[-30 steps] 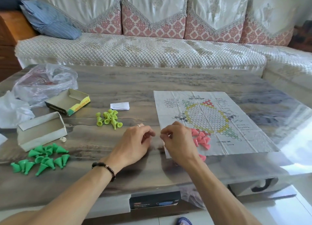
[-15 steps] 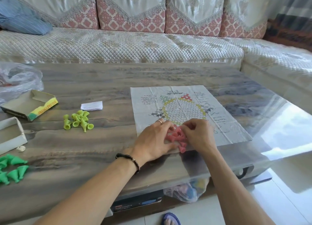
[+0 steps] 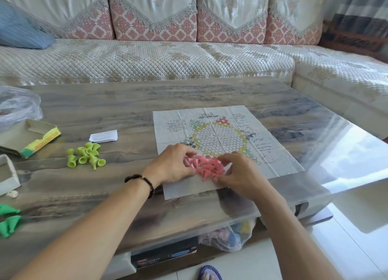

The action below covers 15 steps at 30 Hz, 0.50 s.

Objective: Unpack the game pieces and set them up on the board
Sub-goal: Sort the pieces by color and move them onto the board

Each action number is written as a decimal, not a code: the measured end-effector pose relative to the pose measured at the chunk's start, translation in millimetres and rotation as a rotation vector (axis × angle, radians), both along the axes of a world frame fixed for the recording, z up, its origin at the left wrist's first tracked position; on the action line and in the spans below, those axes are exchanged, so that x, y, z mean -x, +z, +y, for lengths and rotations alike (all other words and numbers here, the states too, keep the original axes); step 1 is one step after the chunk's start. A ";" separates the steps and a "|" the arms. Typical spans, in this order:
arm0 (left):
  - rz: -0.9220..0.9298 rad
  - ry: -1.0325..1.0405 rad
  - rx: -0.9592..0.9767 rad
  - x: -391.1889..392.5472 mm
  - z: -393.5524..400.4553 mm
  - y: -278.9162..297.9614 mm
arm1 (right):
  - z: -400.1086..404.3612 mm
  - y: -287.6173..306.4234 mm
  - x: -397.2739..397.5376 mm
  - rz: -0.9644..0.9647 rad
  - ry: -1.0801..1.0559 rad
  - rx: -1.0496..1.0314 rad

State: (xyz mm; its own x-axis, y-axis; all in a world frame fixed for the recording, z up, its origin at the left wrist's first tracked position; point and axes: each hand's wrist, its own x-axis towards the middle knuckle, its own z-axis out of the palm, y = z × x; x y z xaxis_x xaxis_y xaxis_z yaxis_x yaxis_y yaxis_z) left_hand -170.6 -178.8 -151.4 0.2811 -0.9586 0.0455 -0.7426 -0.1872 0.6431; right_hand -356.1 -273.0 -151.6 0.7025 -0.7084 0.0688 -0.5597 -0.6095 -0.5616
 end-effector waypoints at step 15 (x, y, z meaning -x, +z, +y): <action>0.040 -0.186 -0.078 9.4 -18.8 1.5 | -9.5 10.2 -10.1 -0.007 0.091 -0.165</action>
